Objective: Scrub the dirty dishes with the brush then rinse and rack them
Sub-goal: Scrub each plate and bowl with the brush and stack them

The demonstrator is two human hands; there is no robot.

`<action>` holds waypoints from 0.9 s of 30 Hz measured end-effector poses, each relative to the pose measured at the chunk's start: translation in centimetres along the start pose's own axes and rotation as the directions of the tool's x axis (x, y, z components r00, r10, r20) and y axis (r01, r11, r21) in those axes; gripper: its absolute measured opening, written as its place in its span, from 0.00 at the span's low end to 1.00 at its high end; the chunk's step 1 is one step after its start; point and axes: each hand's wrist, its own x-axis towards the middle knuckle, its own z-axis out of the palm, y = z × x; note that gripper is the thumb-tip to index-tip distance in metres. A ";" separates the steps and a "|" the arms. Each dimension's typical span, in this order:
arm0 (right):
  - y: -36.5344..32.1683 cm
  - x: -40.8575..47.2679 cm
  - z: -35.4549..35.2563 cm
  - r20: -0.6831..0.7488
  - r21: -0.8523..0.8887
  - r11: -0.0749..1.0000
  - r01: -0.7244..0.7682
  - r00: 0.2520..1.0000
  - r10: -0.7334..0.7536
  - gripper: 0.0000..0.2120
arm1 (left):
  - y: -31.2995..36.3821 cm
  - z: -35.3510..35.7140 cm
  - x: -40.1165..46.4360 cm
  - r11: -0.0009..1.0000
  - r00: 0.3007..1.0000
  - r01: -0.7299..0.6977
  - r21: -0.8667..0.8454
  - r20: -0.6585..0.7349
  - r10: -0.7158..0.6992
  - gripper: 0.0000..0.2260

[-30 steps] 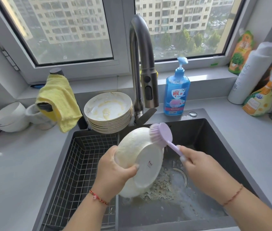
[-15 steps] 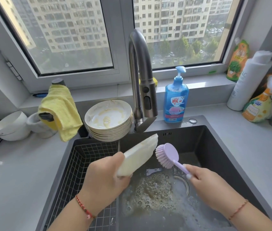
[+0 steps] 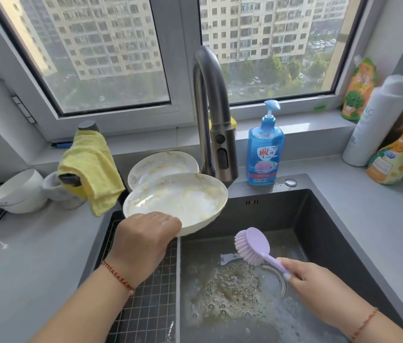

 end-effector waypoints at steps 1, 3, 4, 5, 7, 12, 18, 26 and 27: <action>-0.1 0.0 -0.1 0.005 -0.008 1.000 0.004 1.000 -0.004 0.12 | -0.4 0.3 0.3 1.000 1.000 0.001 0.007 0.004 -0.001 0.11; 0.0 0.3 -0.2 0.003 -0.004 1.000 0.013 1.000 -0.013 0.12 | -1.3 0.7 0.9 1.000 1.000 0.005 0.016 0.016 -0.005 0.10; 0.0 0.4 -0.3 -0.005 0.004 1.000 0.015 1.000 -0.015 0.12 | -1.7 0.9 1.2 1.000 1.000 0.010 0.021 0.022 -0.011 0.10; 0.0 0.5 -0.3 -0.013 0.012 1.000 0.015 1.000 -0.015 0.12 | -2.2 1.2 1.5 0.999 0.999 0.020 0.028 0.031 -0.020 0.09; 0.0 0.8 -0.3 -0.032 0.030 0.999 0.017 0.999 -0.016 0.12 | -3.2 1.8 2.0 0.998 0.997 0.041 0.051 0.057 -0.044 0.09; -1.0 1.3 -0.4 -0.042 0.003 0.999 0.051 0.998 -0.051 0.11 | -4.9 3.5 3.0 0.992 0.985 0.086 0.097 0.138 -0.099 0.14; -2.1 1.8 -0.3 -0.031 -0.039 0.997 0.069 0.997 -0.070 0.10 | -6.1 5.3 3.6 0.991 0.977 0.104 0.090 0.180 -0.119 0.14; -2.8 1.9 -0.1 0.006 -0.028 0.998 0.059 0.998 -0.059 0.10 | -6.9 6.9 3.2 0.982 0.957 0.170 0.078 0.225 -0.184 0.15; -2.8 1.8 -0.1 0.007 -0.026 0.998 0.059 0.998 -0.058 0.10 | -7.0 7.1 3.2 0.980 0.953 0.181 0.079 0.231 -0.194 0.15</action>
